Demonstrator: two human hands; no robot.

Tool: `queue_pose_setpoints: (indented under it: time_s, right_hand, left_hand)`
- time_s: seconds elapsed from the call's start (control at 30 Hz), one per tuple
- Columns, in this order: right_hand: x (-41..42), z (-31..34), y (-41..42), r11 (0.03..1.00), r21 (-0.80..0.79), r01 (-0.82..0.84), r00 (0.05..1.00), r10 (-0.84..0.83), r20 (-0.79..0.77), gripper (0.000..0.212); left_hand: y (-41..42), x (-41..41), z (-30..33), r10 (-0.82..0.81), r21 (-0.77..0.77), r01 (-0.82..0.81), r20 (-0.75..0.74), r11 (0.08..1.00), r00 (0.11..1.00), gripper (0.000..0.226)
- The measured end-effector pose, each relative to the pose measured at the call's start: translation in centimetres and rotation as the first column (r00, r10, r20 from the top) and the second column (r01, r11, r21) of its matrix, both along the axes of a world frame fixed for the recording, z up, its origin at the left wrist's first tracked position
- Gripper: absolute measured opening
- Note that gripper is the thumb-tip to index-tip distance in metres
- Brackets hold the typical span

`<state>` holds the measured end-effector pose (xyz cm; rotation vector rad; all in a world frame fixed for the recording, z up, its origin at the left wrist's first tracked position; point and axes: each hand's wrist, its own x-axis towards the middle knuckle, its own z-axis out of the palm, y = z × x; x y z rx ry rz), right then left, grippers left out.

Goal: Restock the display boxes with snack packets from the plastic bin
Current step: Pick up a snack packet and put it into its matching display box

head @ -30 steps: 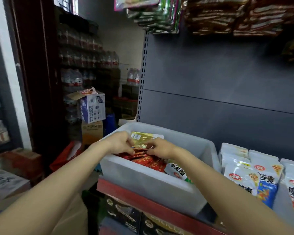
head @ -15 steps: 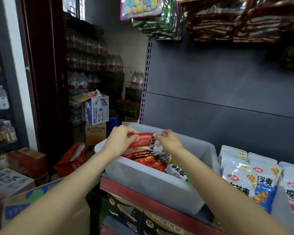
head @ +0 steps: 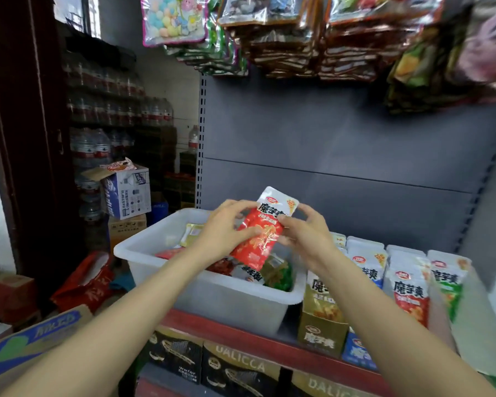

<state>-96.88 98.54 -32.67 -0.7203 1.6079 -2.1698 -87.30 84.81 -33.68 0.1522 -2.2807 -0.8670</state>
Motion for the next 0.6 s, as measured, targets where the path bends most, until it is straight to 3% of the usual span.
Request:
queue_pose_setpoints:
  time_s: [0.1,0.23,0.4,0.5,0.6]
  right_hand:
    - [-0.5,0.9,4.4,0.996,0.023,0.087,0.979,-0.082,-0.186,0.032]
    - [-2.7,1.2,10.1,0.971,0.004,0.238,0.93,-0.227,-0.289,0.043]
    - [-5.8,0.7,16.4,0.923,0.02,0.383,0.883,-0.36,-0.301,0.047]
    - [-7.2,0.1,18.9,0.893,0.027,0.449,0.853,-0.419,-0.312,0.045]
    - [-8.5,-0.8,20.4,0.86,0.05,0.507,0.816,-0.461,-0.35,0.045]
  left_hand:
    - [3.5,-1.6,1.4,-0.092,0.135,0.094,-0.023,0.986,0.996,0.052]
    - [9.4,-4.4,2.7,-0.187,0.125,0.187,-0.015,0.974,0.982,0.059]
    - [16.1,-8.9,2.3,-0.231,0.024,0.231,0.01,0.973,0.973,0.07]
    - [18.5,-11.1,1.8,-0.237,0.054,0.236,0.022,0.97,0.971,0.075]
    - [19.9,-12.4,1.3,-0.26,0.089,0.254,0.067,0.963,0.963,0.06]
